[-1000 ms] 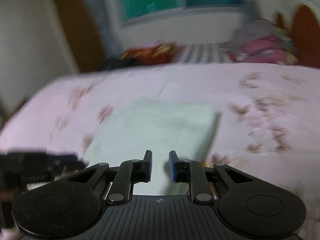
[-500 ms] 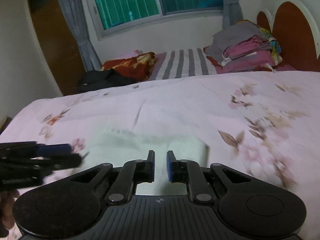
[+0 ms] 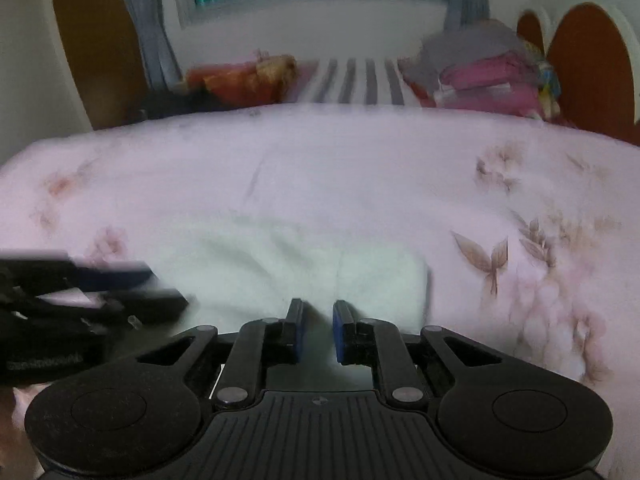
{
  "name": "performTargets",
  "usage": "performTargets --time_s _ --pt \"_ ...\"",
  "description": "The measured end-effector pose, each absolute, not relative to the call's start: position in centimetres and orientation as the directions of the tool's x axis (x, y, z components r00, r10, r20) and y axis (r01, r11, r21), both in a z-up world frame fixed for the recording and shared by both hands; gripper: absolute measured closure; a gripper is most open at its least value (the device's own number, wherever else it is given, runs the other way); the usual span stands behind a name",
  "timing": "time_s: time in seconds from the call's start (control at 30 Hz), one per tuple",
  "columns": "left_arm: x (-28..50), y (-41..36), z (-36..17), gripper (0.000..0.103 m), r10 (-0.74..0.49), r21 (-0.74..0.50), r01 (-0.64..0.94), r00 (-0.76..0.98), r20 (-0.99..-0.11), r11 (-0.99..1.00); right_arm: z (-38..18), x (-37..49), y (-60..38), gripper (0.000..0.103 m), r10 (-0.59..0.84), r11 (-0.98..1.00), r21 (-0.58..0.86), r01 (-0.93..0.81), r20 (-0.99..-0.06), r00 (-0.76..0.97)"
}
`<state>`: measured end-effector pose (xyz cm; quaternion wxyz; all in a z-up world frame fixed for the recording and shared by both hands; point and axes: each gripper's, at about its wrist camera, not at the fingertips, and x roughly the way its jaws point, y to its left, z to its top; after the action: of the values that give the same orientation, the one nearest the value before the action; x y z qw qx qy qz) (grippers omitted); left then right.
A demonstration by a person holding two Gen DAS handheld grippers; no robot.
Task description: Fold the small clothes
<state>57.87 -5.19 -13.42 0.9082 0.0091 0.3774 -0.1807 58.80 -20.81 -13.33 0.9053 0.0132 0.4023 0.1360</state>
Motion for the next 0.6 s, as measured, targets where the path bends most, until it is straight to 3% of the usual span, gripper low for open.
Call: performTargets --time_s 0.1,0.17,0.27,0.33,0.4,0.5,0.6 --pt "56.0 -4.5 -11.6 0.06 -0.326 -0.128 0.326 0.677 -0.66 0.937 -11.7 57.9 -20.5 0.09 0.204 0.971 0.066 -0.228 -0.723 0.66" --pt "54.2 -4.0 -11.3 0.059 -0.329 -0.146 0.314 0.681 -0.654 0.938 -10.3 55.9 -20.7 0.09 0.255 0.958 0.083 -0.274 -0.681 0.686" --pt "53.1 -3.8 -13.1 0.054 -0.276 -0.159 0.237 0.624 -0.731 0.958 -10.2 52.7 -20.9 0.09 0.362 0.923 0.155 -0.353 -0.661 0.657" --pt "52.8 -3.3 -14.3 0.049 -0.302 -0.235 0.189 0.608 -0.734 0.953 -12.5 51.8 -20.2 0.09 0.293 0.93 0.062 -0.362 -0.721 0.628" --pt "52.4 -3.1 -13.8 0.04 -0.272 -0.223 0.157 0.619 -0.737 0.962 -12.9 51.4 -21.0 0.09 0.293 0.943 0.1 -0.317 -0.703 0.648" --pt "50.5 -2.6 -12.8 0.04 -0.269 -0.233 0.141 0.635 -0.725 0.962 -11.5 51.0 -21.9 0.09 0.208 0.971 0.069 -0.229 -0.714 0.668" --pt "48.2 -2.5 -13.3 0.039 -0.268 -0.236 0.135 0.618 -0.739 0.962 -10.2 48.4 -23.4 0.09 0.337 0.94 0.198 -0.279 -0.673 0.658"
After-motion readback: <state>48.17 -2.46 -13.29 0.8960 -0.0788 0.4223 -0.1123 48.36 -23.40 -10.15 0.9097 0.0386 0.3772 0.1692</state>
